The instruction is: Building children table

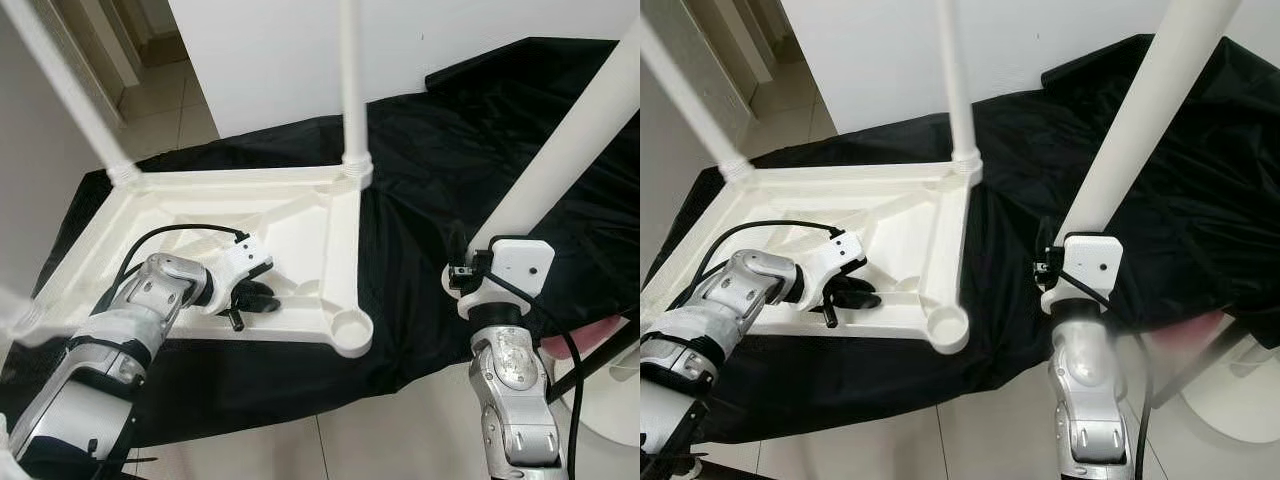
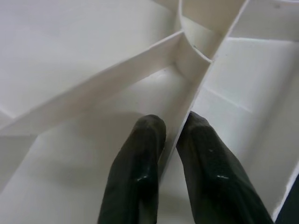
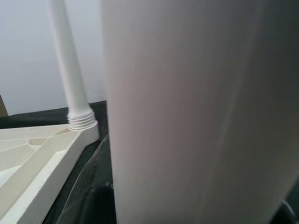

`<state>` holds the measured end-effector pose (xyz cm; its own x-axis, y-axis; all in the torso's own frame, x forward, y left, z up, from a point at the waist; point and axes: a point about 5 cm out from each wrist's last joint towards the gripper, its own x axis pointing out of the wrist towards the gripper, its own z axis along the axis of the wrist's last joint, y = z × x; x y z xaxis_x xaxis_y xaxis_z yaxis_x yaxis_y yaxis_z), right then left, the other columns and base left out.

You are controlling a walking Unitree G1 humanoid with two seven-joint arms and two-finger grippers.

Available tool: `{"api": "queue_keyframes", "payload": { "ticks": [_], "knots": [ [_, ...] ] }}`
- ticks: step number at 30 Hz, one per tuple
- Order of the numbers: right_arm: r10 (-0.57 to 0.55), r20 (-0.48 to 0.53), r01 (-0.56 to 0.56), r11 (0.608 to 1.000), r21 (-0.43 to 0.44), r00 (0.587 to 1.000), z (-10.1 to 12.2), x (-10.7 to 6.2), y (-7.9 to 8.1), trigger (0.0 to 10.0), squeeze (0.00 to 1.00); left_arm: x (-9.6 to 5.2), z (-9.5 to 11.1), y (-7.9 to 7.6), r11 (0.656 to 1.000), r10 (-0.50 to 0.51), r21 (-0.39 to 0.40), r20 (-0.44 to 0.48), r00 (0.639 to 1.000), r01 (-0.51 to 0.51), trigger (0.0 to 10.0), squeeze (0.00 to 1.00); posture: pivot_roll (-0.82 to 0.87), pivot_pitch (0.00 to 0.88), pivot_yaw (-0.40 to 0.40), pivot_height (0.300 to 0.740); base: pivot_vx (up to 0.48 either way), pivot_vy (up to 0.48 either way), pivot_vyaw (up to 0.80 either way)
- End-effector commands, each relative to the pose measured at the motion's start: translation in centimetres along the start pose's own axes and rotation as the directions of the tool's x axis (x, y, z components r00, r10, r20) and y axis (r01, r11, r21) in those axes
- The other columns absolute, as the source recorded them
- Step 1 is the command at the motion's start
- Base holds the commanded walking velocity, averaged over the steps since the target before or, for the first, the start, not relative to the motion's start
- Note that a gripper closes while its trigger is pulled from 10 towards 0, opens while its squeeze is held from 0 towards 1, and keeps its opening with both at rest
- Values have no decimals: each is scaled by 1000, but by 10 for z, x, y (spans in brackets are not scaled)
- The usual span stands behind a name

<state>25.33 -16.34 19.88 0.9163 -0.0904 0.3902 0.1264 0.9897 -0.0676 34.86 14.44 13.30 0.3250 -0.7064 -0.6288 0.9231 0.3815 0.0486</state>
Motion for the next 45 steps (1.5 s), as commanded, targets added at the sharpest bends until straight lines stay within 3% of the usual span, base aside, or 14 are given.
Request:
{"api": "queue_keyframes", "payload": {
  "ticks": [1, 9, 10, 12, 17, 18, 21, 22, 23, 24, 32, 38, 39, 45],
  "knots": [
    [18, 21, -18, 1000, 16, 1000, 2, 1, 5, 10000, 0, -1, -24, 2, 988, 79, -126, -43, 996, -84, 0, 0, -67, 61, 163, 740, 0, 0, 0],
    [15, 24, -16, 1000, 16, 1000, 2, 3, 4, 10000, 0, 1, -7, -1, 991, 95, -104, 80, 992, -86, 0, 0, -66, 59, 161, 740, 0, 0, 0],
    [13, 25, -13, 1000, 15, 1000, 1, 4, 4, 10000, 0, 3, 0, -7, 996, 61, -68, 126, 990, -52, 10000, 0, -57, 57, 157, 740, 0, 0, 0],
    [10, 27, -11, 1000, 14, 1000, 1, 6, 3, 10000, 0, 5, 11, -18, 1000, 15, 4, 189, 982, -16, 10000, 0, -57, 57, 157, 740, 0, 0, 0],
    [11, 29, -11, 1000, 15, 1000, 1, 6, 4, 10000, 0, 6, 13, -23, 1000, -4, 9, 216, 976, 2, 10000, 0, -54, 57, 156, 740, 0, 0, 0],
    [11, 30, -12, 1000, 15, 1000, 1, 7, 4, 10000, 0, 6, 14, -25, 1000, -10, 7, 227, 974, 8, 10000, 1000, -54, 57, 156, 740, 0, 0, 0],
    [12, 31, -13, 1000, 16, 999, 1, 8, 5, 10000, 0, 6, 15, -28, 1000, -13, 20, 239, 971, 8, 10000, 1000, -54, 57, 156, 740, 0, 0, 0],
    [13, 31, -13, 1000, 18, 999, 0, 8, 5, 10000, 0, 6, 17, -29, 999, -16, 42, 249, 968, 6, 10000, 816, -54, 57, 156, 740, 0, 0, 0],
    [13, 31, -13, 1000, 18, 999, 0, 8, 5, 10000, 0, 6, 17, -29, 999, -16, 42, 249, 968, 6, 10000, 816, -54, 57, 156, 740, 0, 0, 0],
    [13, 32, -14, 1000, 18, 999, 0, 9, 5, 10000, 0, 6, 20, -31, 998, -14, 57, 263, 965, -1, 10000, 0, -54, 57, 156, 740, 0, 0, 0],
    [18, 39, -18, 1000, 23, 999, 1, 11, 7, 10000, 0, 1, 33, -34, 995, 6, 88, 336, 942, -38, 10000, 0, -37, 57, 152, 740, 0, 0, 0],
    [21, 50, -22, 999, 31, 999, 1, 15, 8, 10000, 0, -10, 53, -41, 994, 42, 69, 460, 887, -83, 10000, 0, -29, 54, 148, 740, 0, 0, 0],
    [19, 53, -21, 999, 34, 998, 1, 18, 8, 10000, 0, -16, 61, -45, 993, 68, 50, 519, 852, -109, 10000, 0, -25, 51, 138, 740, 0, 0, 0],
    [16, 50, -18, 999, 39, 999, -1, 24, 7, 10000, 0, -21, 66, -49, 989, 92, 44, 554, 827, -140, 10000, 0, -20, 50, 129, 740, 0, 0, 0]
  ]
}}
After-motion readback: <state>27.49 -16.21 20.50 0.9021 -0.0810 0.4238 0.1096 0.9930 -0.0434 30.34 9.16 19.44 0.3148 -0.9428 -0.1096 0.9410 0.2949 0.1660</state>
